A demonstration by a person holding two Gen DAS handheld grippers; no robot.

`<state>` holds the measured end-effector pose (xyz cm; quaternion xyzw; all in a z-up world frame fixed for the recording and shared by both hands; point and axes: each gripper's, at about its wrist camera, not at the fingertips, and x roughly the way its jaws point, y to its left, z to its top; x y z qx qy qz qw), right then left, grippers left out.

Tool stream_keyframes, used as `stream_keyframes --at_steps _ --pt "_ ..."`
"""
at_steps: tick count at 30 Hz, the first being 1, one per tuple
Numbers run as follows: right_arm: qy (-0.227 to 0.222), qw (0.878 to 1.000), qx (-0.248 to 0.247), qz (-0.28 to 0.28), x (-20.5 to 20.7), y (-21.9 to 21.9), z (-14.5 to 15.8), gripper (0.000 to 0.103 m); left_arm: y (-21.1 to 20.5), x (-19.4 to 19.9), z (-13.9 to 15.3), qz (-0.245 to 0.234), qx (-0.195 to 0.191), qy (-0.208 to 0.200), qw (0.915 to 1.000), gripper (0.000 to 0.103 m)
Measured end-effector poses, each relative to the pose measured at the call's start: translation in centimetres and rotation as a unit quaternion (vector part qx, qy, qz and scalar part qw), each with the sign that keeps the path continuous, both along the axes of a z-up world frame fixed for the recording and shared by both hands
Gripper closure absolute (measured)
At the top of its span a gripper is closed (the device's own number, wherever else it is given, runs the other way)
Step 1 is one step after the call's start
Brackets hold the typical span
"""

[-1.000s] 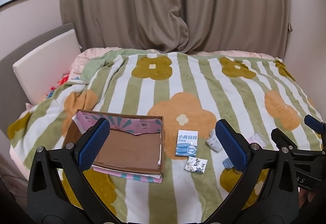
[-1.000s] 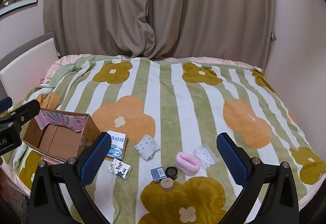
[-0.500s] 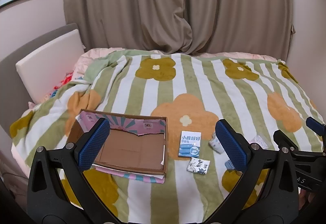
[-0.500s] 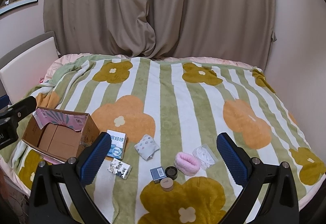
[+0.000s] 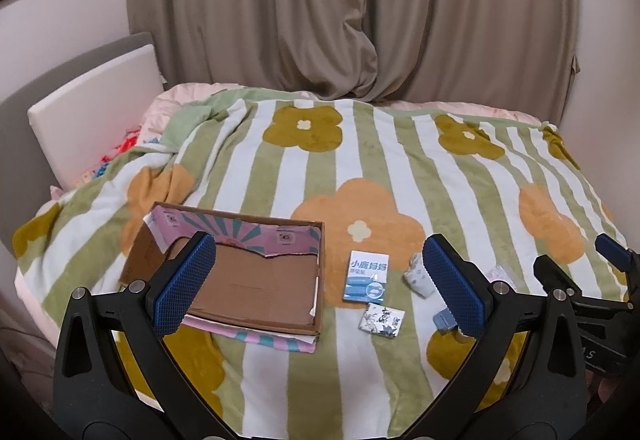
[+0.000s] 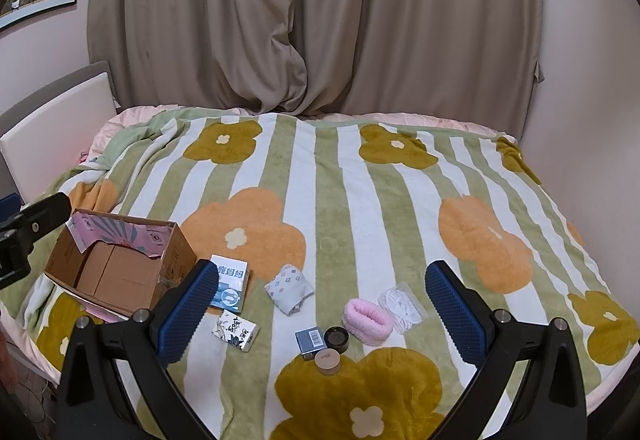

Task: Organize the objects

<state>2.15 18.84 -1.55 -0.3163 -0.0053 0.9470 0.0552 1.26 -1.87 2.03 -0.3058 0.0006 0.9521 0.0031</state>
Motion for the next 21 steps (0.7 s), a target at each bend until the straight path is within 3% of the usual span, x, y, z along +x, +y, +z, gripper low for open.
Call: stream_keyframes --at_steps 21 --pt "0.002 1.0 -0.002 -0.001 0.16 0.05 0.2 0.0 -0.03 0.3 0.49 -0.001 -0.001 0.007 1.0 0.0"
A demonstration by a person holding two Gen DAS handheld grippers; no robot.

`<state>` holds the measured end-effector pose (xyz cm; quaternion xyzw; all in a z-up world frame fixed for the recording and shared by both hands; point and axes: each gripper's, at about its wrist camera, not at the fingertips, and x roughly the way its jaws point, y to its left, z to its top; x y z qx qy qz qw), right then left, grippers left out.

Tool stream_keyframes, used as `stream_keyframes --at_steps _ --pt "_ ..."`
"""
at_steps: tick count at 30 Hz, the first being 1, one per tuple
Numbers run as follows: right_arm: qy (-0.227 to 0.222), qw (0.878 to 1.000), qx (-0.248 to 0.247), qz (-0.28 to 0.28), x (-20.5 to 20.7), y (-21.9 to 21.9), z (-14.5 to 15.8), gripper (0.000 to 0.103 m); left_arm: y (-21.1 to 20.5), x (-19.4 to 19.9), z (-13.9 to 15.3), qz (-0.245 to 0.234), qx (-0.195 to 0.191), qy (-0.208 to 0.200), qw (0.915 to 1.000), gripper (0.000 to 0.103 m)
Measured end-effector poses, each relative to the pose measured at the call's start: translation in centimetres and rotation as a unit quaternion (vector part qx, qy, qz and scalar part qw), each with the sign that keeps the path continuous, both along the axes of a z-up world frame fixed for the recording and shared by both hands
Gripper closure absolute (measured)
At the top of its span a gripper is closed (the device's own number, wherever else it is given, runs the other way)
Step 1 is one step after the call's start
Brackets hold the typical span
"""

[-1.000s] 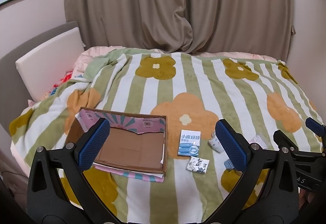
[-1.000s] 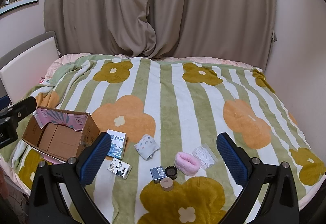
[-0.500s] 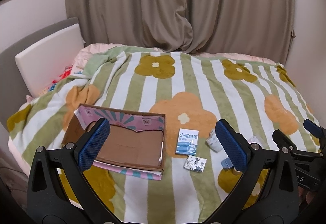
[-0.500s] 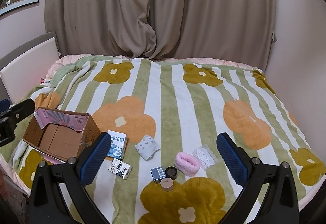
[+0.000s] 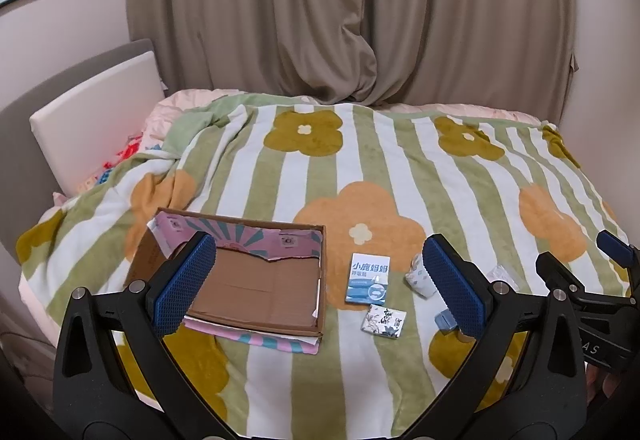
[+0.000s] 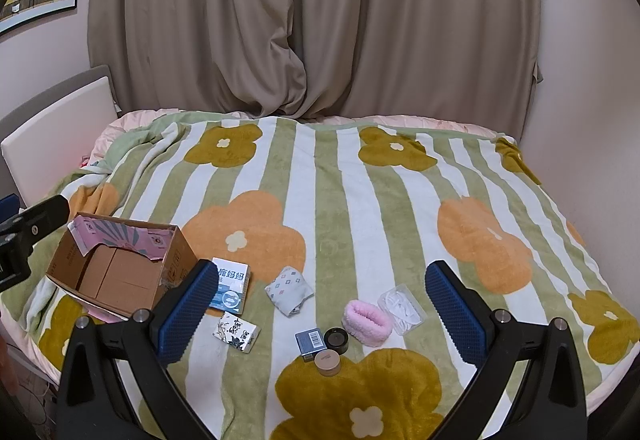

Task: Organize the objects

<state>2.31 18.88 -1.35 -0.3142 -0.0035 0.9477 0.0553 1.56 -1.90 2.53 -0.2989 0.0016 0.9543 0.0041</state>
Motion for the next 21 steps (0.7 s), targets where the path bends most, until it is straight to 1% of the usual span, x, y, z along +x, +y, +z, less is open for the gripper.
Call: stream_keyframes --at_steps 6,12,16,21 --pt "0.006 1.0 0.0 0.002 0.2 -0.1 0.7 0.0 0.1 0.0 0.0 -0.001 0.0 -0.001 1.0 0.0" --pt "0.013 1.0 -0.005 0.002 0.8 0.2 1.3 0.0 0.2 0.1 1.0 -0.011 -0.001 0.002 0.9999 0.0" --pt "0.018 1.0 -0.008 0.002 1.3 0.5 1.5 0.0 1.0 -0.4 1.6 -0.021 -0.006 0.004 0.9998 0.0" --pt "0.027 1.0 -0.012 -0.005 1.6 1.2 2.0 0.0 2.9 -1.8 1.1 -0.044 -0.004 -0.005 0.999 0.0"
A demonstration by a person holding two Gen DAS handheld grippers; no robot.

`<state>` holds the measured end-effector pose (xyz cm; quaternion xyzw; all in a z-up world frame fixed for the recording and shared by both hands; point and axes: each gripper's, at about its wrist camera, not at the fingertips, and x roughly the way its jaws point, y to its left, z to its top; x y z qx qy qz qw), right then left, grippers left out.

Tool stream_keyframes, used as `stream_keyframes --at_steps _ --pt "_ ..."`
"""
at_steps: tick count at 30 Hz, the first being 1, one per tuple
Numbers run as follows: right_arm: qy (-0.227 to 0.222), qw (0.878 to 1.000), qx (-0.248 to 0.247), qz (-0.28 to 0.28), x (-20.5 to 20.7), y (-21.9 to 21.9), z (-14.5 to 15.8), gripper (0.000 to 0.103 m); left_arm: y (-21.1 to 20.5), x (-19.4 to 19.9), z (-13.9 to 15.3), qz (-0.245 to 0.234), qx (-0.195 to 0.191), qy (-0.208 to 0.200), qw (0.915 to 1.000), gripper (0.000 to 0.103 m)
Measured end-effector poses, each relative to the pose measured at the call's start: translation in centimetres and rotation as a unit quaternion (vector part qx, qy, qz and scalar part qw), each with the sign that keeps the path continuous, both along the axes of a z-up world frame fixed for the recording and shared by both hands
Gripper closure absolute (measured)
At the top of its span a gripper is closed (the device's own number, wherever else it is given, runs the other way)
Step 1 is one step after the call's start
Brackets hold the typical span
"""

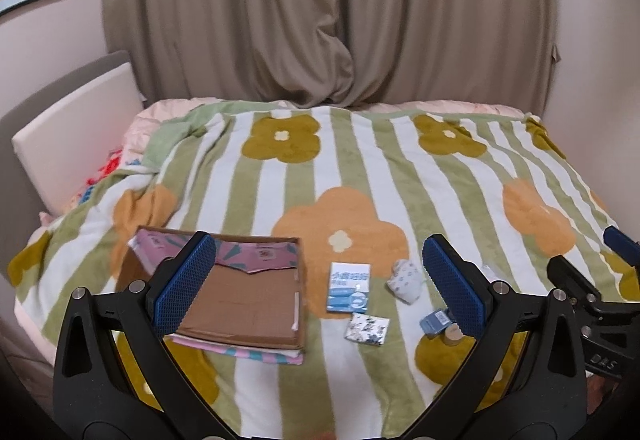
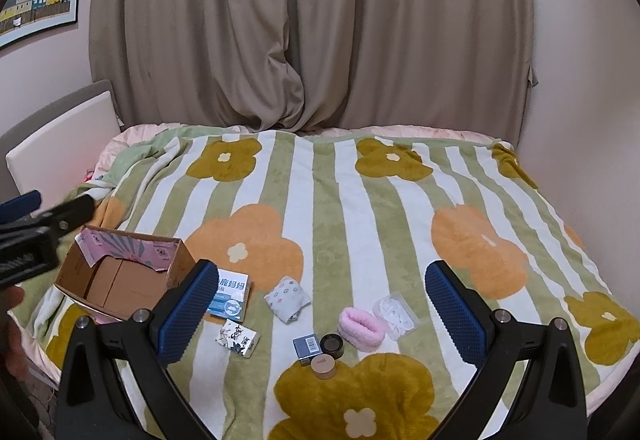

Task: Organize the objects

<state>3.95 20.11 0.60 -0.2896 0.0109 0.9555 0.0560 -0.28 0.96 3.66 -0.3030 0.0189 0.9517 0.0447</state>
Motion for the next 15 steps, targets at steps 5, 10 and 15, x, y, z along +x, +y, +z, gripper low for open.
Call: stream_keyframes --at_steps 5,10,15 --pt "0.007 1.0 -0.006 -0.009 0.5 1.1 0.3 0.0 2.4 -2.1 -2.4 -0.017 0.004 -0.029 0.9994 0.0" --pt "0.009 1.0 -0.009 -0.015 0.9 2.2 0.3 0.0 4.5 -3.9 -5.6 -0.018 0.006 -0.055 0.9983 0.0" --pt "0.008 1.0 -0.013 -0.021 0.9 3.1 0.0 0.0 6.2 -5.4 -8.8 -0.017 0.001 -0.075 0.9971 0.0"
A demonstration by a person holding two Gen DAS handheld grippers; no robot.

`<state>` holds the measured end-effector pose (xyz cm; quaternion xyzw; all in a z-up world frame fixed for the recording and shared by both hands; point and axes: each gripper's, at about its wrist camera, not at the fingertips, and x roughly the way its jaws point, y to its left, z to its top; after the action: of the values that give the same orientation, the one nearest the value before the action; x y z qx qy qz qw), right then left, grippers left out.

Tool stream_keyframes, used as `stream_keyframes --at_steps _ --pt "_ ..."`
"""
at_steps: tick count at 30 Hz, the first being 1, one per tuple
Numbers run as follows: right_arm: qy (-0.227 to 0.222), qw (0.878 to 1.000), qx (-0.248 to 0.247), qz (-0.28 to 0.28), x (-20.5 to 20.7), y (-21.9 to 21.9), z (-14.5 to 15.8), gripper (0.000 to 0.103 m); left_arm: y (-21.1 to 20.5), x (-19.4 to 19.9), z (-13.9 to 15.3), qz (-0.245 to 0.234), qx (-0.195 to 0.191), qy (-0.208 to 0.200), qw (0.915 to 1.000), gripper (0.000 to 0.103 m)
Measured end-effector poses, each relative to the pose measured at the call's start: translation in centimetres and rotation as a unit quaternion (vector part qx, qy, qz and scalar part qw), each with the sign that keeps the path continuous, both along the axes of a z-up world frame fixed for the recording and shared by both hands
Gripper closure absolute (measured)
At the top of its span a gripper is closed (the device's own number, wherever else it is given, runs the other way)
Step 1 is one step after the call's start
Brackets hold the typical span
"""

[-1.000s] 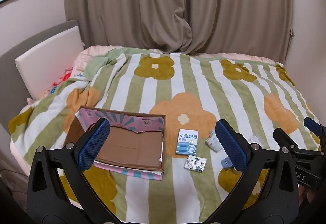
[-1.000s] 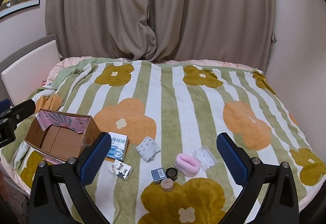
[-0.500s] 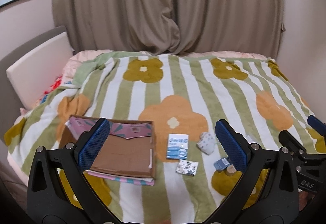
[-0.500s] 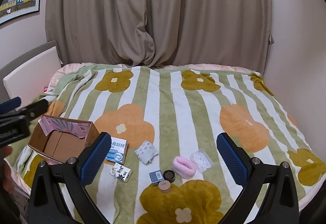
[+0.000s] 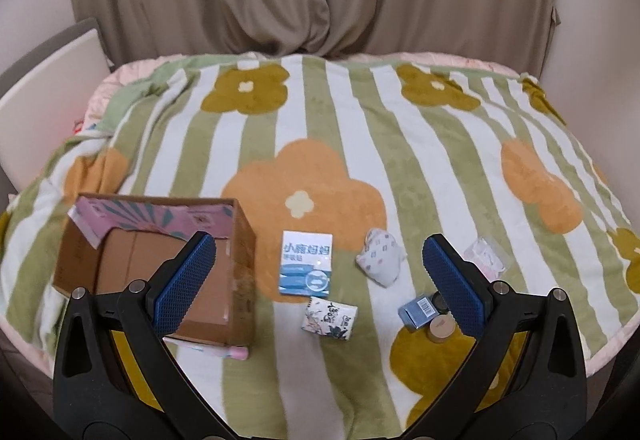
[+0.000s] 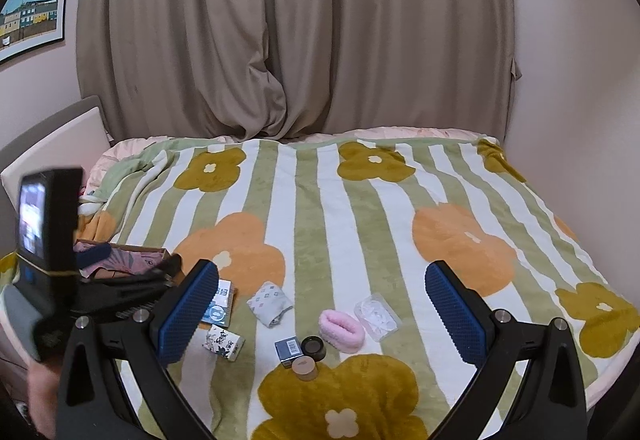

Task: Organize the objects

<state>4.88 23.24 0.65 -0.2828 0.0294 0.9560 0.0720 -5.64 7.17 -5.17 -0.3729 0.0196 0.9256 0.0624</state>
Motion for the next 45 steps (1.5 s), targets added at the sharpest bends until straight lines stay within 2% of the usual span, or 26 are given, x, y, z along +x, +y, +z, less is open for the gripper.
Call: stream_keyframes --at_steps 8,17,22,33,39,45 --pt "-0.01 1.0 0.002 -0.011 -0.5 1.3 -0.7 0.0 1.7 -2.7 -4.9 0.01 -0.007 -0.03 0.9995 0.0" --pt "-0.03 0.999 0.018 -0.021 -1.6 2.4 -1.9 0.0 1.8 -5.8 -10.8 0.053 -0.005 -0.067 0.9963 0.0" --pt "-0.042 0.999 0.022 -0.024 -2.4 3.0 -2.7 0.0 1.8 -7.3 -13.1 0.071 -0.007 -0.08 0.9943 0.0" --pt "-0.063 0.998 0.026 -0.018 -3.8 3.5 -4.3 0.0 1.8 -10.5 -17.2 0.084 -0.013 -0.113 0.9899 0.003" --pt "-0.07 0.997 0.028 -0.013 -4.3 3.3 -4.8 0.0 1.6 -11.8 -19.0 0.086 -0.005 -0.135 0.9871 0.005" --pt "-0.072 0.997 0.03 -0.012 -4.5 3.1 -5.0 0.0 1.2 -12.8 -20.2 0.09 -0.009 -0.151 0.9845 0.015"
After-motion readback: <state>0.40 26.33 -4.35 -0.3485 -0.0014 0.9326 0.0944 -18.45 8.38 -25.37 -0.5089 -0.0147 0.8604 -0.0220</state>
